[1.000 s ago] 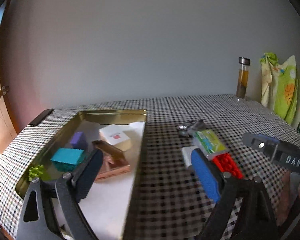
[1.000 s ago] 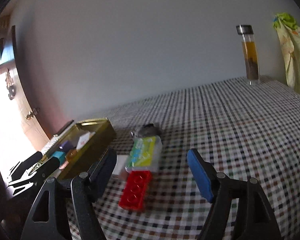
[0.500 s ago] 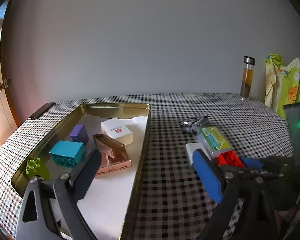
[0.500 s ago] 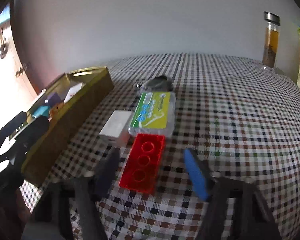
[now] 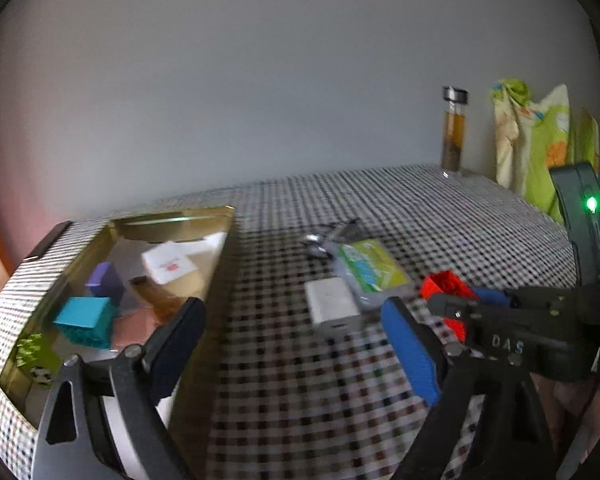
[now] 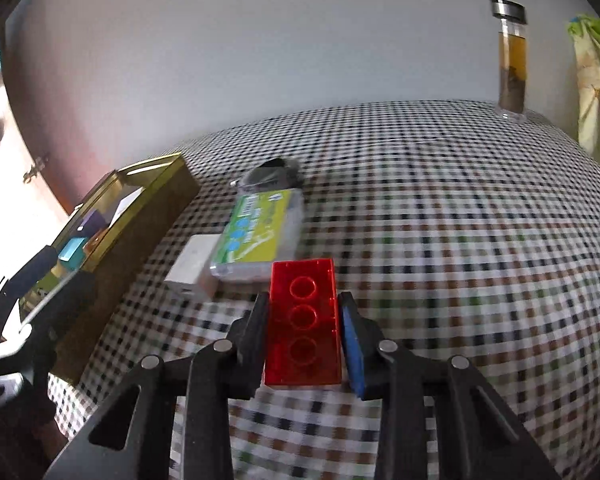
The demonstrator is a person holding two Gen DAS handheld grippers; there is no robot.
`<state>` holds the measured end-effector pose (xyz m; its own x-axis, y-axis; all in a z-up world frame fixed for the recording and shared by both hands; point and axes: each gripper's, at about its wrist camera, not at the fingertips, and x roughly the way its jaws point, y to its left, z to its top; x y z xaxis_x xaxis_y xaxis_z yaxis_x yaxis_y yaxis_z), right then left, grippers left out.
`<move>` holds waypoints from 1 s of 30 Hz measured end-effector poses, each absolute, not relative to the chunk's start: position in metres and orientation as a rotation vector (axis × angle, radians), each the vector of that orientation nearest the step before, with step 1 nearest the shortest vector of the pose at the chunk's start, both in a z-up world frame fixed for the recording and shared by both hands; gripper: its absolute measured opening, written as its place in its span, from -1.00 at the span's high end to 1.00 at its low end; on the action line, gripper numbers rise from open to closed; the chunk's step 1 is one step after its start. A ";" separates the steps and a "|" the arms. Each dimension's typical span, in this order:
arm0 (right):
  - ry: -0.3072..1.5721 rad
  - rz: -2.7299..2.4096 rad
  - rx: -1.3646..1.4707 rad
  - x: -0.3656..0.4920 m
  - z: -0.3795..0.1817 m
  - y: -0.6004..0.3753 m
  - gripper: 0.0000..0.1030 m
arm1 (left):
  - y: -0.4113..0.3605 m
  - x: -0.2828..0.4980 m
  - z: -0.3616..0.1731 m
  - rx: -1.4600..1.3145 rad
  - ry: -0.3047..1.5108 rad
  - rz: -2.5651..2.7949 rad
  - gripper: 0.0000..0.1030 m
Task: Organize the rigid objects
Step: 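Move both tools back to the pile, right tool reaching for the red brick, then grasp the white charger with the left tool while the right tool grasps the red brick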
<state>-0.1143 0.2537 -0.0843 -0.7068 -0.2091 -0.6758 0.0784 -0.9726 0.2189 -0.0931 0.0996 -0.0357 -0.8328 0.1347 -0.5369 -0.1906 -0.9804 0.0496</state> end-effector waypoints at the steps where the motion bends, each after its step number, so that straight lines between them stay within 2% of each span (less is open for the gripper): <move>1: -0.274 -2.754 1.128 -0.115 -0.084 0.257 0.31 | 0.105 -0.096 -0.038 -0.845 0.164 2.833 -0.72; 6: -0.323 -2.730 1.139 -0.116 -0.085 0.266 0.31 | 0.123 -0.115 -0.051 -0.996 0.190 2.716 -0.20; 21: -0.297 -2.721 1.122 -0.111 -0.084 0.259 0.30 | 0.121 -0.157 -0.073 -1.233 0.089 2.630 -0.17; 22: -0.296 -2.720 1.125 -0.112 -0.085 0.259 0.30 | 0.122 -0.160 -0.075 -1.251 0.075 2.613 -0.15; 26: -0.292 -2.712 1.138 -0.114 -0.086 0.258 0.30 | 0.119 -0.160 -0.076 -1.242 0.055 2.606 0.28; 30: -0.290 -2.708 1.144 -0.114 -0.086 0.257 0.30 | 0.111 -0.161 -0.075 -1.234 -0.002 2.594 0.28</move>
